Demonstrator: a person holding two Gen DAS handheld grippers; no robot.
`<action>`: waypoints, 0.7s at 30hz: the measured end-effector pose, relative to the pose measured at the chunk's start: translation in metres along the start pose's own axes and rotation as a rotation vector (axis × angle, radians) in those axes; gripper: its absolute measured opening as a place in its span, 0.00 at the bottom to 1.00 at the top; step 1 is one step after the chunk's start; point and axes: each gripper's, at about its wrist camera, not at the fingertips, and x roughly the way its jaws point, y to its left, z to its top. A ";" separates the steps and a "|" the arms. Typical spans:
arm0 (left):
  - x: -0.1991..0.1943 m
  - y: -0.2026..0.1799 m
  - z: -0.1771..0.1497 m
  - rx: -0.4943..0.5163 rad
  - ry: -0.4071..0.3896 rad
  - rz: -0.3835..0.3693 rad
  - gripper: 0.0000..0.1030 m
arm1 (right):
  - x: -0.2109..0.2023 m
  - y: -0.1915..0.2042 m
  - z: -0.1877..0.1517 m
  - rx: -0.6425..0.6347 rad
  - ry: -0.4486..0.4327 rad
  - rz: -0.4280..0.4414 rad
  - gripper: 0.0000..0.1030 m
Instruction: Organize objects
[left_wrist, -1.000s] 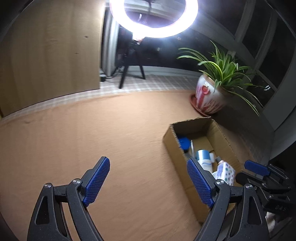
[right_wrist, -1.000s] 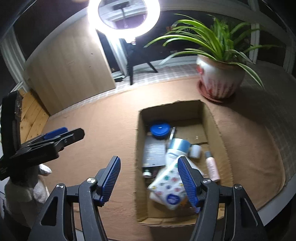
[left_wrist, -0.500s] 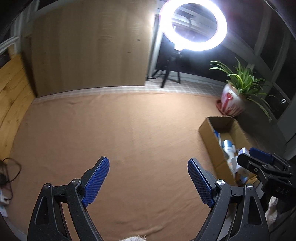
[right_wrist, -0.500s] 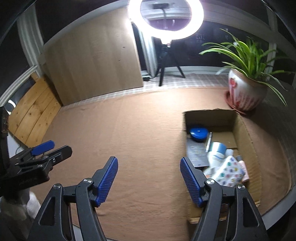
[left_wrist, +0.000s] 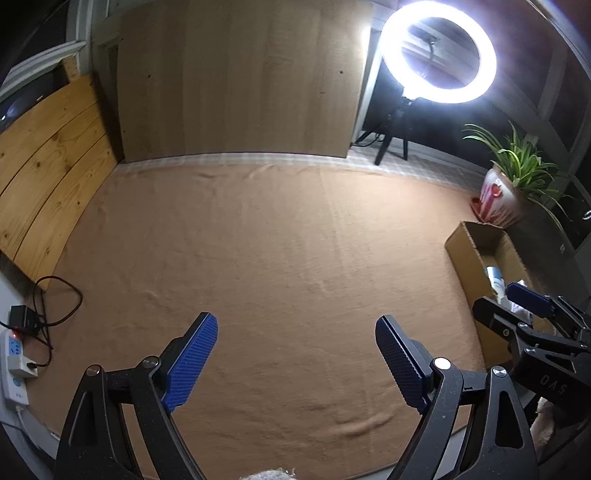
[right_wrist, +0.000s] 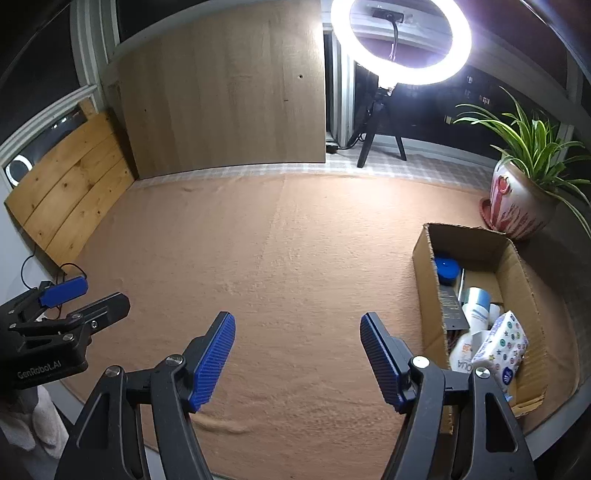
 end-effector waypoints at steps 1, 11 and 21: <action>0.000 0.003 0.000 -0.001 0.001 0.001 0.87 | 0.001 0.002 0.001 0.002 0.000 -0.008 0.65; 0.008 0.017 0.000 0.024 0.010 0.001 0.87 | 0.008 0.009 -0.003 0.052 0.003 -0.051 0.65; 0.017 0.015 -0.004 0.041 0.026 -0.017 0.88 | 0.012 0.013 -0.009 0.061 0.010 -0.051 0.65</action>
